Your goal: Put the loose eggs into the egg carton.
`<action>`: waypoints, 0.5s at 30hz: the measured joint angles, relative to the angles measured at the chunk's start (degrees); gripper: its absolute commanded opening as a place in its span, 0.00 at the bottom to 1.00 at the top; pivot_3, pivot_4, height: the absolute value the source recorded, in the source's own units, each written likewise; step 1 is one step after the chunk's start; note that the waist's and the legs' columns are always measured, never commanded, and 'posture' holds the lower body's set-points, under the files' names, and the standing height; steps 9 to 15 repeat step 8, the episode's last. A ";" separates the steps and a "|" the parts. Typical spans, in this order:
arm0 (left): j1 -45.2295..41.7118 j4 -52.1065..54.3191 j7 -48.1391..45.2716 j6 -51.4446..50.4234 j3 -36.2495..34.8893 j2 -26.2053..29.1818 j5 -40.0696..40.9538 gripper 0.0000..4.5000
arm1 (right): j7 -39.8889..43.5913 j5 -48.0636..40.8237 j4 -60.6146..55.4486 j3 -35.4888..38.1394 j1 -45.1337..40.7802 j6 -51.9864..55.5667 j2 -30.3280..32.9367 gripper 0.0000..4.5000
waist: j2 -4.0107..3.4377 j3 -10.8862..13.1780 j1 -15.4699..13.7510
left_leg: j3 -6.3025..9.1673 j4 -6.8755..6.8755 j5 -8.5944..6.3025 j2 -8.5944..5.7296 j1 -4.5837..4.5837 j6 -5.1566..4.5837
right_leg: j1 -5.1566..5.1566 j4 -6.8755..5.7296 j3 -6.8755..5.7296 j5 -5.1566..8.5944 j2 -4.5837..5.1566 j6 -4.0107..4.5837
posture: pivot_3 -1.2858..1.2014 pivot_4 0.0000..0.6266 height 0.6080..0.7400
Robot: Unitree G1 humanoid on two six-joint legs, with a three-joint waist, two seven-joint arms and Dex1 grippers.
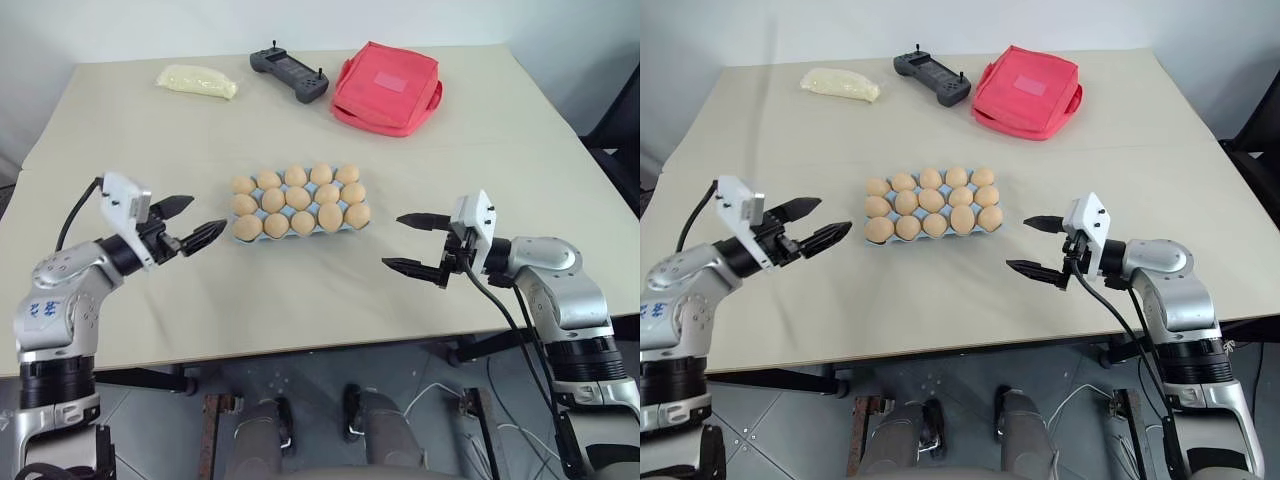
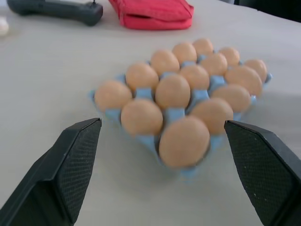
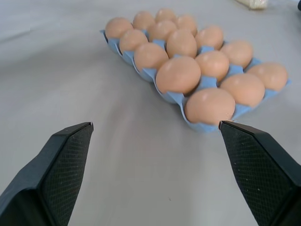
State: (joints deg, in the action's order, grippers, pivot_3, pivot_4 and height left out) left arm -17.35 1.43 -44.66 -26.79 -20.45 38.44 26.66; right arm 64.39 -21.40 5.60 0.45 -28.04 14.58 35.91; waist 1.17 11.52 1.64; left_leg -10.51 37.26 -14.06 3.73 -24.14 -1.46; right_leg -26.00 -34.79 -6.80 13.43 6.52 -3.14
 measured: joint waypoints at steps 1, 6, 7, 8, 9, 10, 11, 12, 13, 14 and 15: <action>1.15 0.17 -0.19 0.97 -1.11 0.31 0.03 0.99 | 0.14 0.02 0.69 0.01 -0.24 -0.45 0.03 1.00 | 0.00 0.00 0.00 | 0.00 -0.02 0.00 0.00 0.01 0.00 | 0.01 0.02 0.00 0.00 0.01 0.00 | 0.52 0.24 1.00; 4.09 1.34 -0.36 2.39 -3.06 0.46 0.33 0.99 | 0.72 0.04 1.91 -0.08 -1.34 -1.14 0.04 1.00 | 0.00 0.00 -0.04 | 0.00 -0.09 -0.01 0.01 -0.01 0.00 | 0.00 0.12 0.00 0.00 0.01 0.00 | 0.52 0.24 1.00; 4.61 1.76 -0.35 2.46 -3.15 0.46 0.35 0.99 | 0.81 0.04 2.15 -0.09 -1.67 -1.23 0.04 1.00 | 0.00 0.00 -0.03 | 0.00 -0.10 -0.02 0.01 -0.02 0.00 | 0.00 0.15 0.00 0.00 0.01 0.00 | 0.52 0.24 1.00; 5.03 2.33 -0.34 2.72 -3.15 0.46 0.33 0.99 | 0.85 0.10 2.73 -0.11 -2.10 -1.44 0.03 1.00 | 0.00 0.00 -0.03 | 0.00 -0.11 -0.02 0.01 -0.03 0.00 | 0.00 0.18 -0.01 -0.01 0.01 0.00 | 0.52 0.24 1.00; 5.03 2.33 -0.34 2.72 -3.15 0.46 0.33 0.99 | 0.85 0.10 2.73 -0.11 -2.10 -1.44 0.03 1.00 | 0.00 0.00 -0.03 | 0.00 -0.11 -0.02 0.01 -0.03 0.00 | 0.00 0.18 -0.01 -0.01 0.01 0.00 | 0.52 0.24 1.00; 5.03 2.33 -0.34 2.72 -3.15 0.46 0.33 0.99 | 0.85 0.10 2.73 -0.11 -2.10 -1.44 0.03 1.00 | 0.00 0.00 -0.03 | 0.00 -0.11 -0.02 0.01 -0.03 0.00 | 0.00 0.18 -0.01 -0.01 0.01 0.00 | 0.52 0.24 1.00; 5.03 2.33 -0.34 2.72 -3.15 0.46 0.33 0.99 | 0.85 0.10 2.73 -0.11 -2.10 -1.44 0.03 1.00 | 0.00 0.00 -0.03 | 0.00 -0.11 -0.02 0.01 -0.03 0.00 | 0.00 0.18 -0.01 -0.01 0.01 0.00 | 0.52 0.24 1.00; 5.03 2.33 -0.34 2.72 -3.15 0.46 0.33 0.99 | 0.85 0.10 2.73 -0.11 -2.10 -1.44 0.03 1.00 | 0.00 0.00 -0.03 | 0.00 -0.11 -0.02 0.01 -0.03 0.00 | 0.00 0.18 -0.01 -0.01 0.01 0.00 | 0.52 0.24 1.00; 5.03 2.33 -0.34 2.72 -3.15 0.46 0.33 0.99 | 0.85 0.10 2.73 -0.11 -2.10 -1.44 0.03 1.00 | 0.00 0.00 -0.03 | 0.00 -0.11 -0.02 0.01 -0.03 0.00 | 0.00 0.18 -0.01 -0.01 0.01 0.00 | 0.52 0.24 1.00; 5.03 2.33 -0.34 2.72 -3.15 0.46 0.33 0.99 | 0.85 0.10 2.73 -0.11 -2.10 -1.44 0.03 1.00 | 0.00 0.00 -0.03 | 0.00 -0.11 -0.02 0.01 -0.03 0.00 | 0.00 0.18 -0.01 -0.01 0.01 0.00 | 0.52 0.24 1.00; 5.03 2.33 -0.34 2.72 -3.15 0.46 0.33 0.99 | 0.85 0.10 2.73 -0.11 -2.10 -1.44 0.03 1.00 | 0.00 0.00 -0.03 | 0.00 -0.11 -0.02 0.01 -0.03 0.00 | 0.00 0.18 -0.01 -0.01 0.01 0.00 | 0.52 0.24 1.00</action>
